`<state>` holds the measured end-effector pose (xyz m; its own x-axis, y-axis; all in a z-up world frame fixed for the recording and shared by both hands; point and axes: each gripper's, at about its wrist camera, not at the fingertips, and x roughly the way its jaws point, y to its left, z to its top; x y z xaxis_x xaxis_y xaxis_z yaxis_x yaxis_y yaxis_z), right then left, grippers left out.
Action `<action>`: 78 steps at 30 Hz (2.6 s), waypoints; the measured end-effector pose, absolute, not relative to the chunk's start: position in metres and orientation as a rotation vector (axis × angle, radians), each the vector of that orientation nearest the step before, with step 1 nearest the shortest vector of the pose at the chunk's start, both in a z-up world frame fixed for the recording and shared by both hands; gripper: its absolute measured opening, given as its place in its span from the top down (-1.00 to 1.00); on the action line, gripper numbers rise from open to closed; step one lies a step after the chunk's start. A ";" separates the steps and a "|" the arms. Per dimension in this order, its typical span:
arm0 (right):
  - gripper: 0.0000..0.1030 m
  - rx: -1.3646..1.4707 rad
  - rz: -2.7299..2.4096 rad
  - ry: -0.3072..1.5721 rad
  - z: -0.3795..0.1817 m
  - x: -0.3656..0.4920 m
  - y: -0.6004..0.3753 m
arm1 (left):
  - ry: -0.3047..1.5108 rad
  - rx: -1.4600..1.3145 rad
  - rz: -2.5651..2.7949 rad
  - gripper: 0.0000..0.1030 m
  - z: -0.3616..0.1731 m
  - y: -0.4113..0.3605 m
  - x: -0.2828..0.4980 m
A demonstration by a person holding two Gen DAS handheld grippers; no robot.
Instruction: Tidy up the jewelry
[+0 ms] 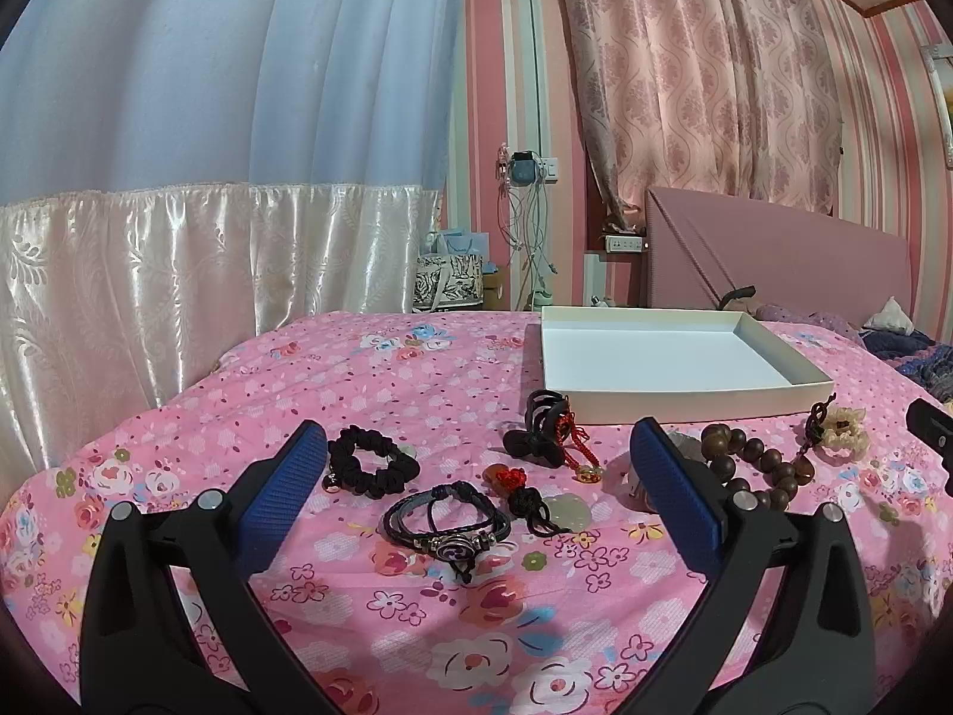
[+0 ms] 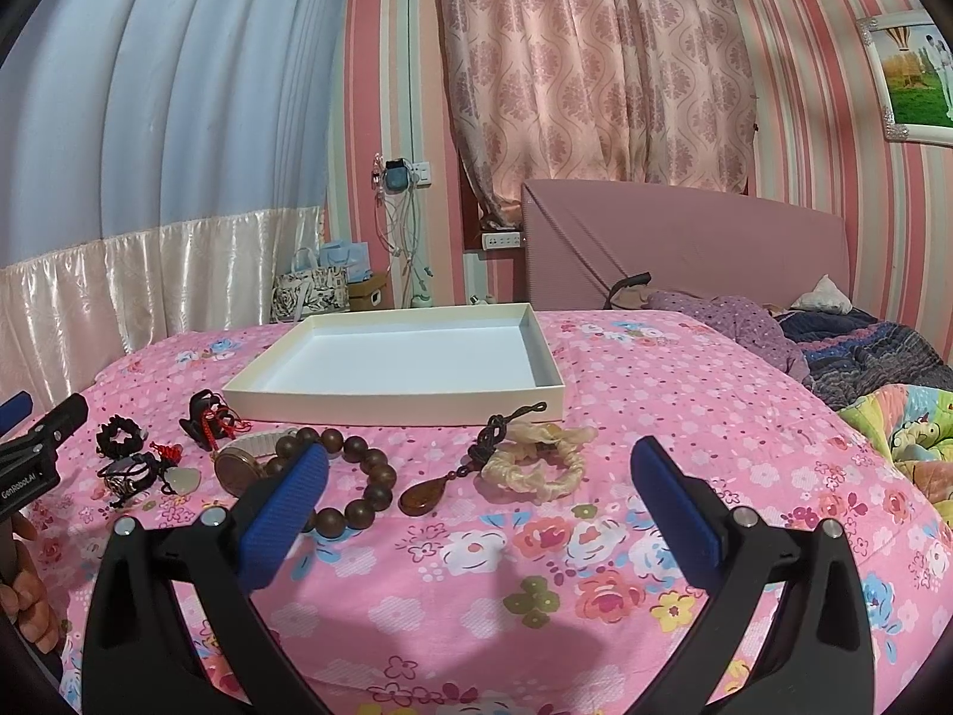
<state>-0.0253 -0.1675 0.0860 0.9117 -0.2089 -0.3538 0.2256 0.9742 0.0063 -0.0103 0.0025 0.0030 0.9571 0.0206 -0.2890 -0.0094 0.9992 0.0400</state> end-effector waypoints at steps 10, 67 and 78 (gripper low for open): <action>-0.97 0.049 -0.224 0.359 0.085 -0.025 -0.168 | 0.291 0.037 0.015 -0.94 0.004 0.003 -0.012; -0.97 0.049 -0.230 0.344 0.087 -0.029 -0.174 | 0.293 0.018 -0.013 -0.94 0.007 0.002 -0.010; -0.97 0.148 -0.202 0.394 0.083 -0.028 -0.192 | 0.319 0.009 -0.018 -0.94 0.000 -0.002 -0.005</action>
<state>-0.0280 -0.1923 0.0826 0.9035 -0.1663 -0.3949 0.2235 0.9692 0.1032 -0.0048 -0.0015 0.0001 0.9492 -0.0160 -0.3141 0.0188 0.9998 0.0056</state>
